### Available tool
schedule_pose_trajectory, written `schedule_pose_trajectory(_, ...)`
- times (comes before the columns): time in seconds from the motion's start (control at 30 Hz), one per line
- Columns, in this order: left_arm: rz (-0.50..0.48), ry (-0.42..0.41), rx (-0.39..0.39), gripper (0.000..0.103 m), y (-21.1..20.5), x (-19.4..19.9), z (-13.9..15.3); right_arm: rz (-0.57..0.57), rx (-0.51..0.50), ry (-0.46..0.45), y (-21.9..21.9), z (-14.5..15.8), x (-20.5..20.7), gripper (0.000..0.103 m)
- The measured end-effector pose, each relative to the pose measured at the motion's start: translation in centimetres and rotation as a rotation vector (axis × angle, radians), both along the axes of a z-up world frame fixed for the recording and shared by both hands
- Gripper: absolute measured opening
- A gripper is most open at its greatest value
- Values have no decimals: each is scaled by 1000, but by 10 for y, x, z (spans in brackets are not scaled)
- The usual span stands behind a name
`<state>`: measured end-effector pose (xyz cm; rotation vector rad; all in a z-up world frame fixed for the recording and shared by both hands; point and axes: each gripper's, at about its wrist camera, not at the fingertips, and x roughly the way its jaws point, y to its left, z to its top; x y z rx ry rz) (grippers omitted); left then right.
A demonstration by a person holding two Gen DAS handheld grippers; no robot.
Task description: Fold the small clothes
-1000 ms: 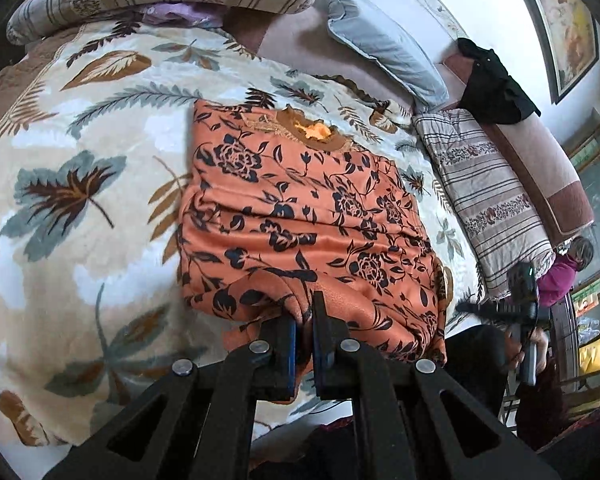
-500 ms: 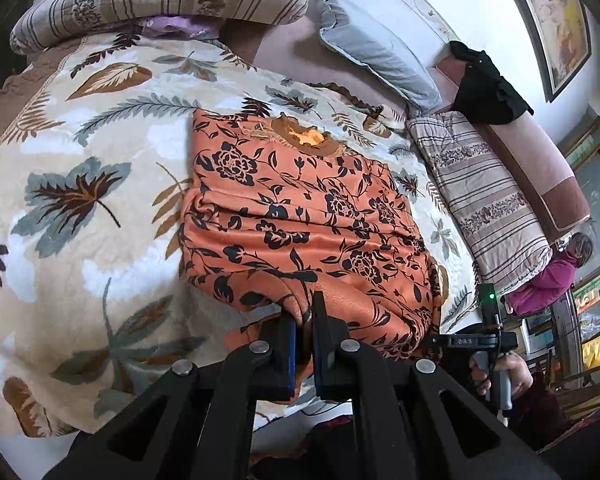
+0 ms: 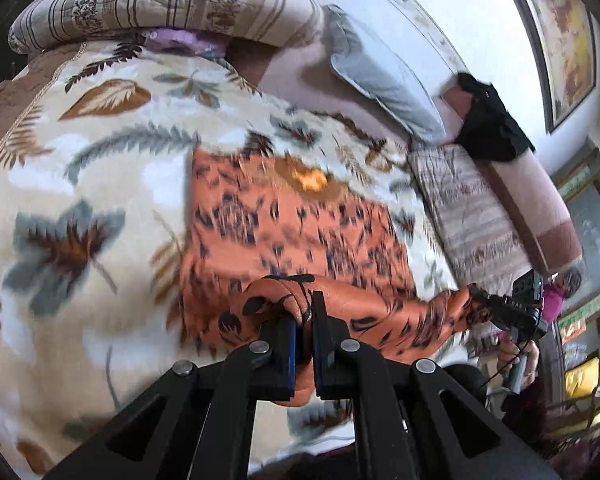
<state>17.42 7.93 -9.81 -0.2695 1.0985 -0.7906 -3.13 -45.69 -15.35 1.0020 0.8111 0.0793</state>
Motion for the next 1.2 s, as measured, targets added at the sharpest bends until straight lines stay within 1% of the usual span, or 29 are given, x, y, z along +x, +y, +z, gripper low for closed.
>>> schedule_pose_trajectory(0.07,26,18,7,6,-10,32,0,-51,30,-30,-27,-2,36,8)
schedule_pose_trajectory(0.13,63,48,25,6,-21,65,-9,-72,58,-38,-37,-10,74,8)
schedule_pose_trajectory(0.17,95,71,44,6,-29,86,-19,-80,97,-31,-47,-25,103,9)
schedule_pose_trajectory(0.2,118,91,55,6,-34,101,-30,-96,134,-25,-49,-37,123,10)
schedule_pose_trajectory(0.27,153,138,81,7,-45,130,-58,-136,239,-2,-57,-72,156,12)
schedule_pose_trajectory(0.3,176,159,110,7,-51,143,-76,-160,294,26,-60,-95,171,18)
schedule_pose_trajectory(0.33,193,164,134,7,-54,149,-87,-182,321,50,-61,-113,177,25)
schedule_pose_trajectory(0.37,205,161,155,7,-57,153,-96,-206,348,89,-61,-132,183,47)
schedule_pose_trajectory(0.4,218,142,167,7,-59,155,-106,-216,367,111,-62,-143,186,74)
schedule_pose_trajectory(0.43,228,134,165,8,-59,155,-111,-225,385,104,-65,-149,186,76)
schedule_pose_trajectory(0.47,241,132,150,8,-57,153,-116,-233,425,77,-72,-151,183,76)
schedule_pose_trajectory(0.53,295,135,74,8,-45,146,-119,-267,446,19,-83,-143,172,76)
schedule_pose_trajectory(0.6,345,121,-20,8,-32,136,-109,-310,410,-50,-91,-128,158,76)
schedule_pose_trajectory(0.63,367,102,-50,9,-26,131,-102,-321,388,-78,-93,-118,150,77)
schedule_pose_trajectory(0.67,404,64,-76,11,-17,121,-91,-323,376,-94,-93,-112,145,77)
schedule_pose_trajectory(0.7,434,29,-78,18,-13,116,-82,-312,337,-111,-90,-100,141,77)
schedule_pose_trajectory(0.73,481,-29,-65,31,-7,107,-69,-274,268,-106,-81,-87,141,77)
schedule_pose_trajectory(0.77,521,-93,-49,38,-4,95,-54,-240,218,-98,-77,-75,138,76)
schedule_pose_trajectory(0.8,531,-125,-47,47,-4,89,-47,-188,130,-84,-61,-61,139,74)
schedule_pose_trajectory(0.83,520,-167,-48,49,-7,80,-37,-130,50,-78,-40,-50,143,72)
schedule_pose_trajectory(0.9,449,-222,-29,49,-19,61,-25,-26,-19,-74,-8,-43,135,55)
schedule_pose_trajectory(0.93,383,-233,-17,50,-30,50,-23,35,-48,-58,14,-42,138,52)
schedule_pose_trajectory(1.0,269,-218,-13,50,-50,35,-30,142,-106,-11,56,-45,143,43)
schedule_pose_trajectory(1.07,164,-190,3,50,-71,20,-42,229,-166,33,93,-52,146,42)
schedule_pose_trajectory(1.13,58,-167,55,50,-94,8,-58,275,-209,69,117,-63,149,41)
schedule_pose_trajectory(1.2,3,-170,113,50,-109,-3,-72,319,-243,113,134,-75,156,41)
